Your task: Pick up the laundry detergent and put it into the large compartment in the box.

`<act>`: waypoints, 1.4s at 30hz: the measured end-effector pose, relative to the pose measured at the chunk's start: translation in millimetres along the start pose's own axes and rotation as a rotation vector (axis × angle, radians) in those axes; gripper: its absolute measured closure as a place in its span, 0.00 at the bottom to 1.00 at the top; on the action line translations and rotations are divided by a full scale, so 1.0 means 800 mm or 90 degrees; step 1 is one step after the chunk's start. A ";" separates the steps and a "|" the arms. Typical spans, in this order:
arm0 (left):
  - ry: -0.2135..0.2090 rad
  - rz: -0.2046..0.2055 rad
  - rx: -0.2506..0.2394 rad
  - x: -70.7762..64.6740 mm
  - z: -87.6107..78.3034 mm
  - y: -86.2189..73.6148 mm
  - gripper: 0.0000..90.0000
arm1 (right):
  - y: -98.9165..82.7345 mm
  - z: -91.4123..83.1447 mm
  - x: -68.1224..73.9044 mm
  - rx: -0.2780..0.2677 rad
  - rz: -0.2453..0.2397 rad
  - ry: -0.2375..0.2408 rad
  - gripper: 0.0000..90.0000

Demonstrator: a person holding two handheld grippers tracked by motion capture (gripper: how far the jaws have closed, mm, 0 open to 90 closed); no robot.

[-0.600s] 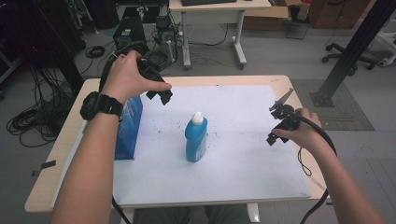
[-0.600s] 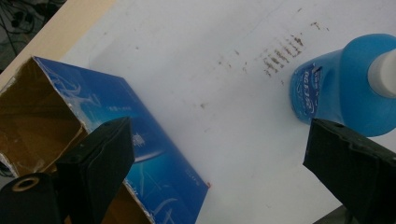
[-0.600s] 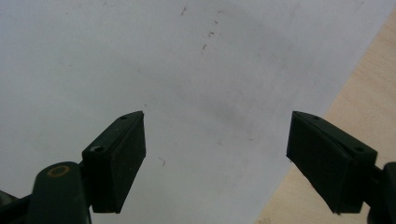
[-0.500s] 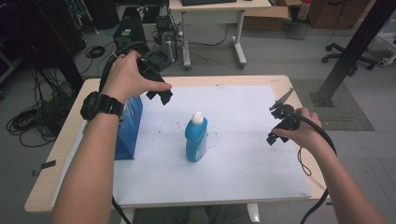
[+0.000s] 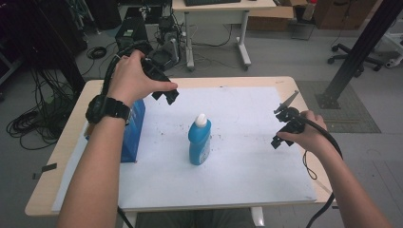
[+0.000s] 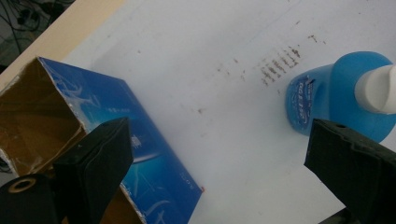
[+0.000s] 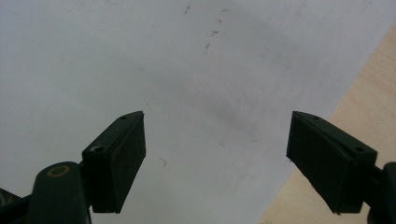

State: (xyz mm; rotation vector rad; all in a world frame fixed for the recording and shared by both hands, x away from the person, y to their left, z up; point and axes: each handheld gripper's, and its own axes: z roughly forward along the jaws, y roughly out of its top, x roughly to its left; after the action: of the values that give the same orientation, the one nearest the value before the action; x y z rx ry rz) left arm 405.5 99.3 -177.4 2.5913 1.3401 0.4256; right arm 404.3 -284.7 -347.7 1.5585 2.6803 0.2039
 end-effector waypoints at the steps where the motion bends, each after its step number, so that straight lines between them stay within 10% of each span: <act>1: 0.000 0.000 0.000 0.000 0.000 0.000 0.09 | 0.000 0.000 0.000 0.000 0.000 0.000 0.22; 42: -0.021 -0.031 0.031 -0.081 0.007 0.035 0.09 | -0.003 -0.005 -0.002 -0.009 -0.003 0.000 0.22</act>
State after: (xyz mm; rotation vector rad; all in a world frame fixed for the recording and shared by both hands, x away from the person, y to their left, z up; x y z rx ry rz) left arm 393.1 30.1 -184.9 2.5868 1.4158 0.3441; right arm 403.0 -287.9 -344.1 1.5478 2.6760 0.2231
